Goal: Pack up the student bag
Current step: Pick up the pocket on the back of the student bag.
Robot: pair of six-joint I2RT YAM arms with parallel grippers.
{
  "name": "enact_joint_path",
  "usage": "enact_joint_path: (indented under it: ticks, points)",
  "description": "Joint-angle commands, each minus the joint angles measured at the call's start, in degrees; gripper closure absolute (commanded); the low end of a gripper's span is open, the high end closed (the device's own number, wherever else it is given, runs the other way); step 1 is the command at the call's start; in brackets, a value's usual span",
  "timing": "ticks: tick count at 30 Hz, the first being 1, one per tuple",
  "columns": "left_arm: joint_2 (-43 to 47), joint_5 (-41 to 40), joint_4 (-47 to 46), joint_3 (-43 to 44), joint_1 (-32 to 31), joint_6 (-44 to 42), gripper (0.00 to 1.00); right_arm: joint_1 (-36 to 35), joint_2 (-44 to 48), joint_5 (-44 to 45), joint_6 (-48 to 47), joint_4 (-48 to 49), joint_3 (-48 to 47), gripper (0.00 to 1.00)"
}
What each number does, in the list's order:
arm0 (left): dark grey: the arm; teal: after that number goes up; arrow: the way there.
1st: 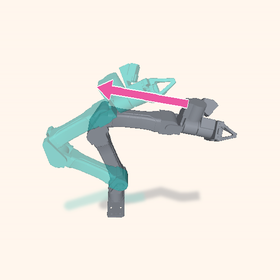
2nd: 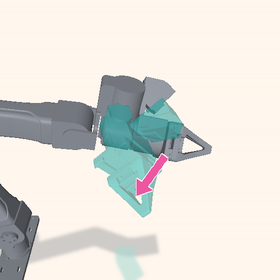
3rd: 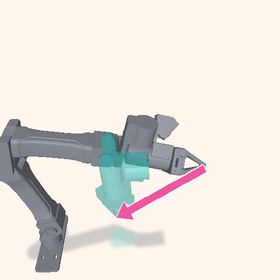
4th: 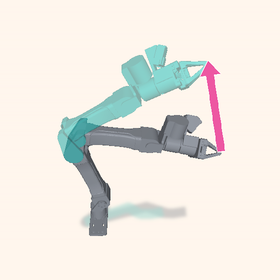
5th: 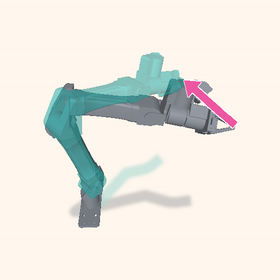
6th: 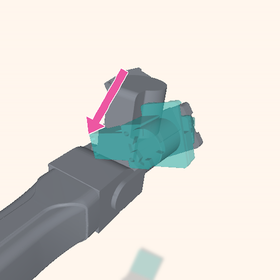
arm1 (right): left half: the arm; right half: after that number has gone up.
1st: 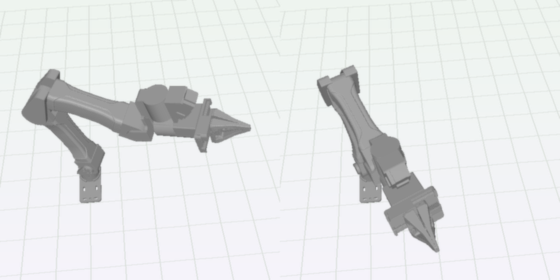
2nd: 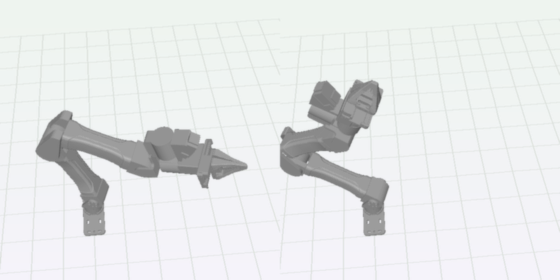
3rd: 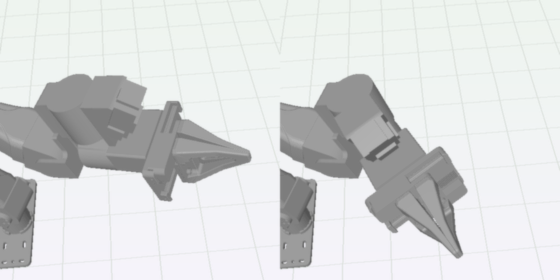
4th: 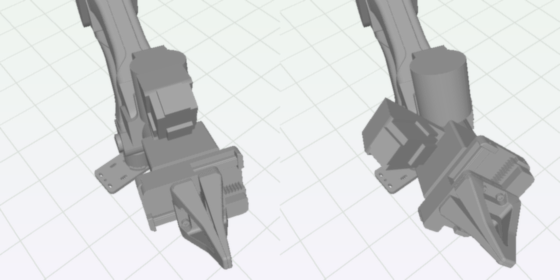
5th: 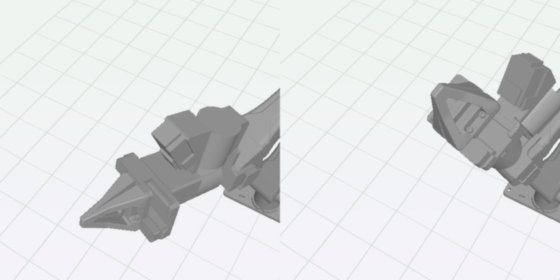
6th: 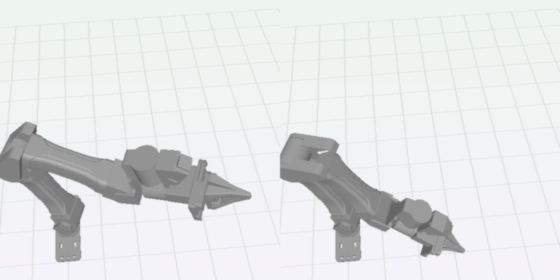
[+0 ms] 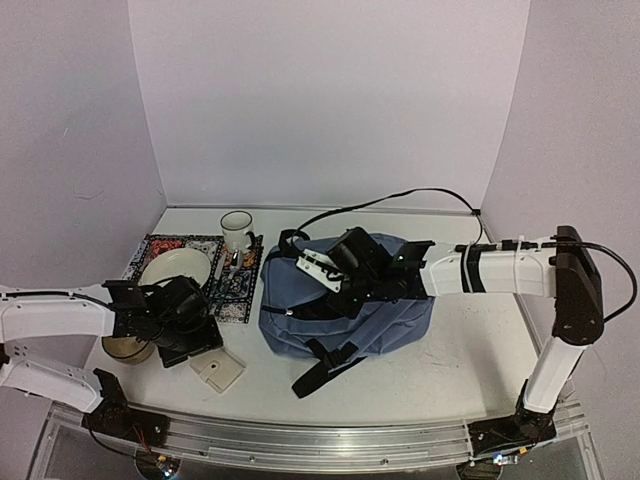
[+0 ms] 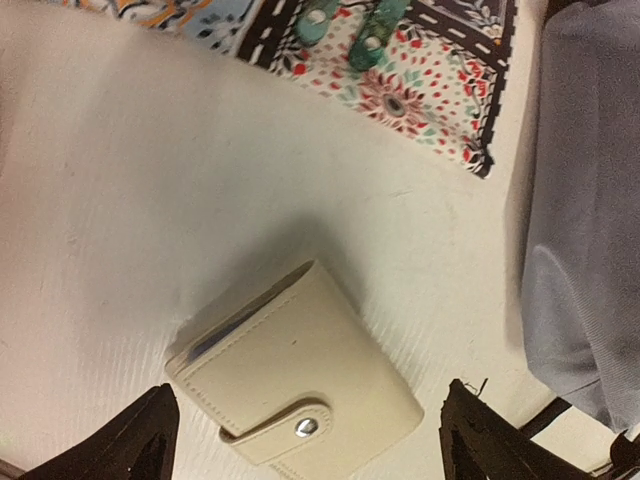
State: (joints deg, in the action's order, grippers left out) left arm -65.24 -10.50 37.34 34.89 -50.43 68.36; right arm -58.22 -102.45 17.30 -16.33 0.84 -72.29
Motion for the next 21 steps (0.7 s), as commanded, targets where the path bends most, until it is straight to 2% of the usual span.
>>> enact_joint_path:
  ticks: [1, 10, 16, 18, 21]
  points:
    - [3.75, 4.16, 5.15, -3.12, 0.16, 5.86, 0.08, -0.47, 1.96, -0.27, 2.64, 1.54, -3.97, 1.00]
    - [-3.20, 4.76, 0.02, -3.08, 0.16, 6.12, 0.16, -0.43, 0.76, -0.80, 3.41, 2.12, -4.13, 1.00]
    - [-13.97, 5.08, -3.65, -1.00, 0.14, 2.73, 0.20, -0.47, 1.50, -0.72, 3.75, 2.34, -3.53, 1.00]
    - [-17.66, 4.71, -3.81, 0.51, 0.12, 1.23, 0.25, -0.47, 1.72, -0.44, 3.76, 2.49, -3.16, 1.00]
    - [-21.91, 4.27, -3.86, 3.81, -0.09, -1.28, 0.38, -0.53, 1.77, -0.07, 3.91, 2.61, -2.86, 1.00]
